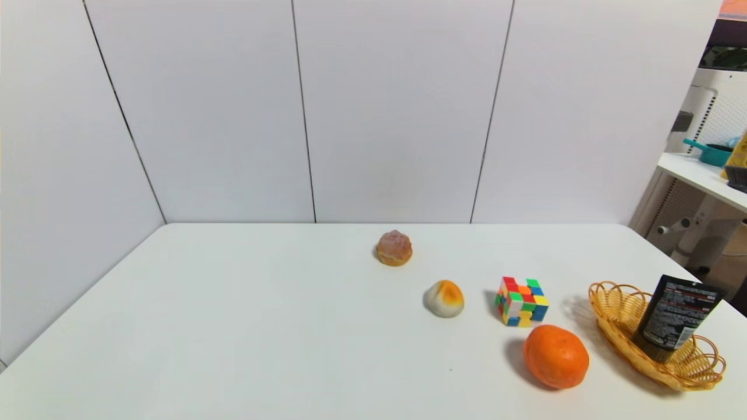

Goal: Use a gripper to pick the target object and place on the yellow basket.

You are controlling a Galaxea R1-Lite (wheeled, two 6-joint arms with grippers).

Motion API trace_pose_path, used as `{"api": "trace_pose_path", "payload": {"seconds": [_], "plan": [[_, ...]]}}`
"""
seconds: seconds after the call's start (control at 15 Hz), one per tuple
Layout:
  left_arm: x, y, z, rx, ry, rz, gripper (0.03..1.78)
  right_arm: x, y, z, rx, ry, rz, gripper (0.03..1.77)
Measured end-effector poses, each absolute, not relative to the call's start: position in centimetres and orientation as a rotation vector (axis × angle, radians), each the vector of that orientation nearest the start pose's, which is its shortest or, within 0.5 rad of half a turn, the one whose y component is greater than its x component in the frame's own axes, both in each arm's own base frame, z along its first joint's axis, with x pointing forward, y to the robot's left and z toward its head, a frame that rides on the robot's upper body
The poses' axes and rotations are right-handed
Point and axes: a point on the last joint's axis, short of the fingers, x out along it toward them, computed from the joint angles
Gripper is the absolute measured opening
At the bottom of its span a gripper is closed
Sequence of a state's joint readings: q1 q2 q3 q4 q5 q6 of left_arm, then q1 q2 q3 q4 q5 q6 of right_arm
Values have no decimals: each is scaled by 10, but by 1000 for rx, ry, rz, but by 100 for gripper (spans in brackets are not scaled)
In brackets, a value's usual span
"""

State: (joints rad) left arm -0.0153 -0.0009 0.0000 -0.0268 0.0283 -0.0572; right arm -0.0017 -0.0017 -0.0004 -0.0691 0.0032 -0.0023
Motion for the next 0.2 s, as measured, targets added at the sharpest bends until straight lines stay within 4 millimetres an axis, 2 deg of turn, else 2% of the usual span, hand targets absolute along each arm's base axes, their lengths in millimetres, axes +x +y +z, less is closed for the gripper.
{"api": "trace_pose_path", "payload": {"seconds": [0.2], "plan": [[-23, 1, 78, -58, -28, 13, 169, -23, 0, 82, -2, -70, 0, 169]]}}
